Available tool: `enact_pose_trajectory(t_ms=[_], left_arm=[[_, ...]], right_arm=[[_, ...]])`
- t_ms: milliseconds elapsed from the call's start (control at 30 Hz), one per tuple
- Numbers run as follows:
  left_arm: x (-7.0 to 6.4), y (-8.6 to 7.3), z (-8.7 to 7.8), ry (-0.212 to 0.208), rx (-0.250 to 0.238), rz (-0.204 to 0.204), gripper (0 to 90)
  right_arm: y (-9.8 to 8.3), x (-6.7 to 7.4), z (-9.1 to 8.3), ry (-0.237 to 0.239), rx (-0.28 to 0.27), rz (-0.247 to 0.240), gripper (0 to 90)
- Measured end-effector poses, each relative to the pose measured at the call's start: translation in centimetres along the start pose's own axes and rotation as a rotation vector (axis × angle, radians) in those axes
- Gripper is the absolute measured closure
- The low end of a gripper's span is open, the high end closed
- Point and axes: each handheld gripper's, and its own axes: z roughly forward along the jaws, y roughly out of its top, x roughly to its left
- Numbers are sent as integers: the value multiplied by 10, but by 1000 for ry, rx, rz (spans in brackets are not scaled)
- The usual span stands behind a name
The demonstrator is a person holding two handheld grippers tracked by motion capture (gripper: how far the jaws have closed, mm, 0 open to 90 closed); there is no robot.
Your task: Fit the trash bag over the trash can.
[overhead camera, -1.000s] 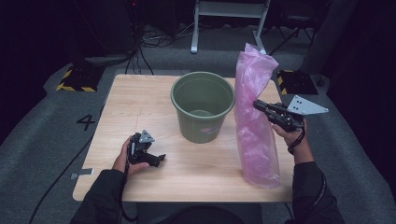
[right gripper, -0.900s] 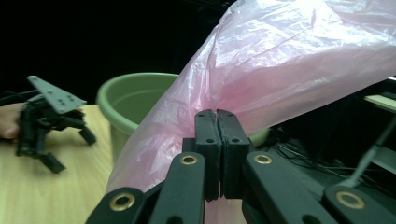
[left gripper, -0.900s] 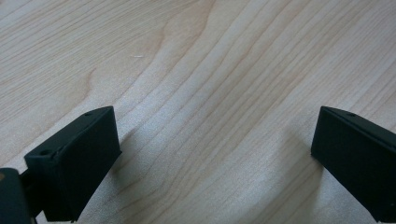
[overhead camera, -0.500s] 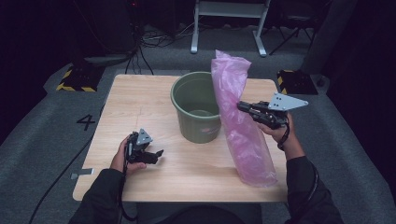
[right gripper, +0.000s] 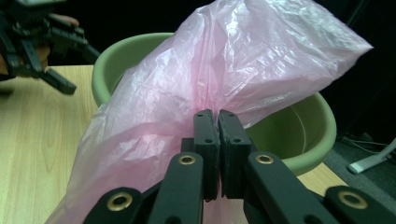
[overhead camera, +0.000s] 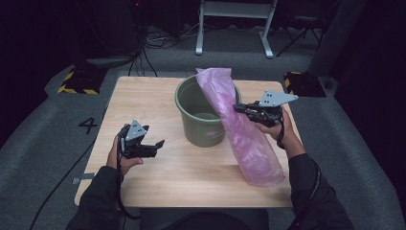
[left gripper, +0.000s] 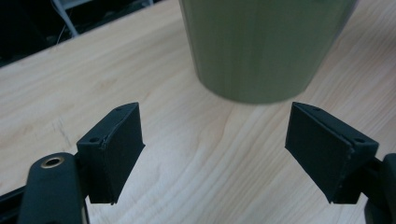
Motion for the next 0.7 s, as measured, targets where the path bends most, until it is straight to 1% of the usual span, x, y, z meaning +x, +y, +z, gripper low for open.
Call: enact_pose_trajectory(t_ms=[33, 67, 100, 133, 167, 200, 233, 267, 300, 333, 400, 433, 467, 500, 533, 567, 600, 633, 667, 700], left_arm=[[1, 4, 0, 4, -6, 7, 191], [2, 7, 0, 8, -12, 8, 191], [4, 12, -1, 8, -21, 7, 199], [5, 19, -2, 2, -35, 0, 199], [5, 19, -2, 2, -35, 0, 202], [6, 29, -4, 8, -50, 13, 205], [6, 29, -4, 8, -50, 13, 205], [4, 42, -7, 6, -73, 21, 208], [4, 42, -7, 6, -73, 21, 209], [3, 46, -8, 7, -78, 27, 209], [-2, 65, -9, 9, -88, 53, 213], [-2, 65, -9, 9, -88, 53, 215], [-6, 78, -7, 23, -89, 72, 218], [-6, 78, -7, 23, -89, 72, 222], [-10, 90, -4, 24, -91, 86, 224], [-10, 90, -4, 24, -91, 86, 226], [-16, 103, 0, 22, -98, 107, 228], [-16, 103, 0, 22, -98, 107, 229], [-22, 117, 6, 8, -101, 128, 235], [-25, 121, 8, 1, -102, 135, 241]], right_arm=[[4, -1, 3, -3, 20, -2, 873], [4, -1, 3, -3, 20, -2, 873], [7, -2, 6, -7, 39, -4, 871], [8, -2, 6, -9, 47, -6, 870], [8, -2, 6, -9, 47, -6, 870], [11, -1, 9, -9, 66, -12, 870], [11, -1, 9, -9, 66, -12, 870], [13, -1, 11, -10, 83, -15, 870], [14, -1, 12, -13, 87, -18, 870], [14, -1, 12, -13, 87, -18, 870], [15, -1, 13, -14, 97, -19, 869], [15, -1, 13, -14, 97, -19, 869], [16, -1, 14, -15, 102, -21, 869], [16, -1, 14, -15, 102, -21, 869], [16, -1, 14, -15, 110, -21, 868], [16, -1, 14, -15, 110, -21, 868], [17, -2, 15, -14, 115, -20, 868], [17, -2, 15, -14, 115, -20, 868], [18, -2, 15, -14, 119, -20, 868], [18, -2, 15, -14, 123, -21, 868]])
